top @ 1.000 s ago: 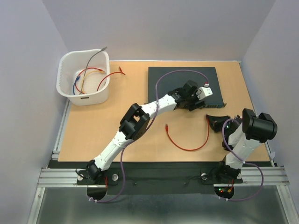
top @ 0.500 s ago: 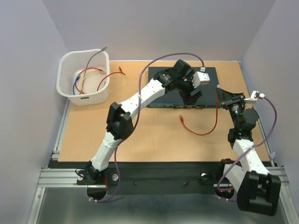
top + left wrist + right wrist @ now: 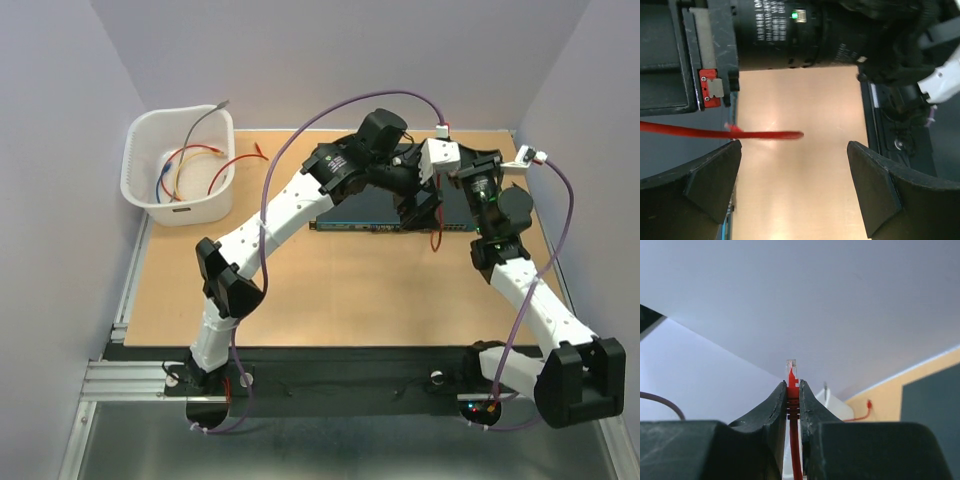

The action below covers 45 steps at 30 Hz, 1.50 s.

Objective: Pull the plug from the switch port

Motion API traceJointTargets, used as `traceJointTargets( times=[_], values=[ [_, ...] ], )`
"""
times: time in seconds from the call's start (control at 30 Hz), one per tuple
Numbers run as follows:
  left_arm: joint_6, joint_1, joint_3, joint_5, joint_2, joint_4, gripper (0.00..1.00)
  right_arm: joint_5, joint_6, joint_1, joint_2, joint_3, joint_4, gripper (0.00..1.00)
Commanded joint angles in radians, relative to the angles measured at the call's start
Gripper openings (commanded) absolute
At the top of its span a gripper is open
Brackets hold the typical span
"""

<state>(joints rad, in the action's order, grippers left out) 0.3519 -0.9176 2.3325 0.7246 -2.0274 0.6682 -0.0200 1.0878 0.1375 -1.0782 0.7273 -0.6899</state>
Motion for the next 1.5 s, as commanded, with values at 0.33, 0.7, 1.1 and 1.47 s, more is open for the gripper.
traceJointTargets(
  times=[0.33,0.7,1.1,1.47],
  values=[
    [-0.148,0.039,-0.002,-0.39,0.055,-0.193,0.99,0.19,-0.011,0.205,-0.121,0.19,-0.161,0.0],
    [-0.126,0.04,-0.073,-0.449,0.053,-0.234,0.25,0.143,0.101,0.208,-0.127,0.176,-0.192,0.0],
    [0.079,0.288,-0.182,-0.83,0.218,-0.324,0.0,0.053,-0.133,0.208,-0.118,0.248,0.06,0.9],
    [0.073,0.91,-0.287,-0.645,0.343,-0.367,0.0,0.0,-0.224,0.208,-0.123,0.158,0.099,0.97]
  ],
)
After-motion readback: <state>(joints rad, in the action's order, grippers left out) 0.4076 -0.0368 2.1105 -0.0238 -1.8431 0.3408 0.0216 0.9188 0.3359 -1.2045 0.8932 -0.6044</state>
